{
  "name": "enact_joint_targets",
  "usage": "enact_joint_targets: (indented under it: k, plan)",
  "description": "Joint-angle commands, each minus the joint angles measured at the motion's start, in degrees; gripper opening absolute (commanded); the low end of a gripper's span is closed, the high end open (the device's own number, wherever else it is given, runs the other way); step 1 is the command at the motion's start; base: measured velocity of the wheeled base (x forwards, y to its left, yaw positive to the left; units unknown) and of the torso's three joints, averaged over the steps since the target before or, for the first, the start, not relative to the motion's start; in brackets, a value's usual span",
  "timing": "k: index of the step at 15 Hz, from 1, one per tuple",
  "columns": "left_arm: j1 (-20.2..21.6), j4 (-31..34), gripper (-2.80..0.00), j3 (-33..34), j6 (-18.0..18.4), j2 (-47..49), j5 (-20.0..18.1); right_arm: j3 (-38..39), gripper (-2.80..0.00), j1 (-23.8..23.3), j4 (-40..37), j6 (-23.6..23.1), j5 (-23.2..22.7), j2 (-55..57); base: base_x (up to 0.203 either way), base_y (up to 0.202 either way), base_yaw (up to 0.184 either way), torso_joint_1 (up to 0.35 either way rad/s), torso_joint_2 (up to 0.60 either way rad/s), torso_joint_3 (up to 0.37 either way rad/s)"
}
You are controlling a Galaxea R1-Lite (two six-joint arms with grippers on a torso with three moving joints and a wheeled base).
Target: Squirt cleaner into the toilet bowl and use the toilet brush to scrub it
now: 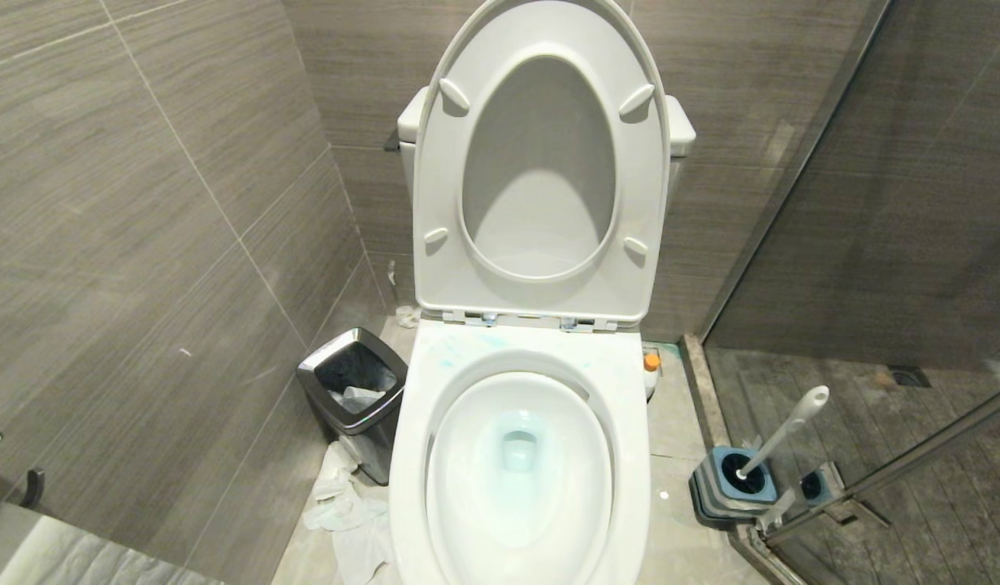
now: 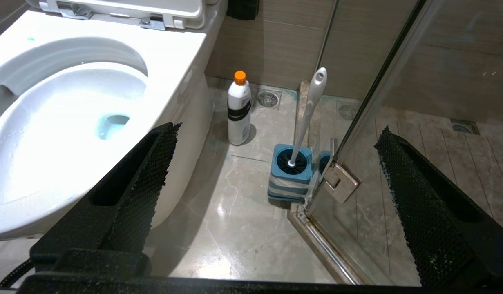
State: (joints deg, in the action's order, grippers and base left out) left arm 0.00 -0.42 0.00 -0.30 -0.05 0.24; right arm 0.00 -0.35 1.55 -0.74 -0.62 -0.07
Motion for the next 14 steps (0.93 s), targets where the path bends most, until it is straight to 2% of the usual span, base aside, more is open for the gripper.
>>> enact_joint_targets:
  k: [1, 14]
  plan:
    - [0.0, 0.0, -2.80, 0.4, 0.0, 0.0, 0.0, 0.6, 0.00, 0.0, 0.0, 0.0, 0.0, 0.0, 0.000, 0.000, 0.000, 0.000, 0.00, 0.000]
    - [0.0, 0.0, -2.80, 0.4, 0.0, 0.0, 0.0, 0.6, 0.00, 0.0, 0.0, 0.0, 0.0, 0.0, 0.000, 0.000, 0.000, 0.000, 0.00, 0.000]
